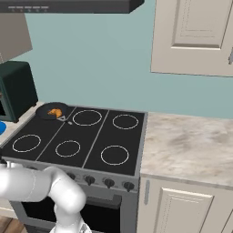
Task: Pick the croissant and place it on the pan. Then turn on the stove to warm the croissant.
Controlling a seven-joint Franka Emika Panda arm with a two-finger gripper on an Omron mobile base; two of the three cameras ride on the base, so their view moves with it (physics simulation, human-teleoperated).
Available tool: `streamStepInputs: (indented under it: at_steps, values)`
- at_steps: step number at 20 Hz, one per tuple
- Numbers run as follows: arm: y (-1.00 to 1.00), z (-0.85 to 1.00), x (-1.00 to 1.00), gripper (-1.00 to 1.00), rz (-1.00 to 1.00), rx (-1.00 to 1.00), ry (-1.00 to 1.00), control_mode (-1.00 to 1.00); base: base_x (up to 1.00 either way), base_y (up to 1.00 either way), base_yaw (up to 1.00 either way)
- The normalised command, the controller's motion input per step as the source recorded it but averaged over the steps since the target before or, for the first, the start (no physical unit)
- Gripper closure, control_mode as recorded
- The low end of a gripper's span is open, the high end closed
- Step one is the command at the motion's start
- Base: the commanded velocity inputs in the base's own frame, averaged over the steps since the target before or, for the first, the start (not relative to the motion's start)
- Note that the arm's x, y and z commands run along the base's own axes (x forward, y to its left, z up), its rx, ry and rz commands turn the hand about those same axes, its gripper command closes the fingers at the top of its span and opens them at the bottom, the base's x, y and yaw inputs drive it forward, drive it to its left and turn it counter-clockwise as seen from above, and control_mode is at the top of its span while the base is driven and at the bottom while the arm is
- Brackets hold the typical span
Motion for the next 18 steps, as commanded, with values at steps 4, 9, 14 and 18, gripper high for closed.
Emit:
streamStepInputs:
  at_steps: [4,9,14,18]
  values:
    - [0.09,0.0,0.1,1.0,0.31,-0.99,0.66,-1.0,0.0,0.0,0.0]
    - [0.41,-0.01,0.12,1.0,0.2,-1.0,0.7,-1.0,0.0,0.0,0.0]
    - [0.49,-0.08,0.16,1.0,0.2,-1.0,0.61,-1.0,0.0,0.0,0.0]
    - [0.47,-0.22,0.22,1.0,0.19,-1.0,0.55,-1.0,0.0,0.0,0.0]
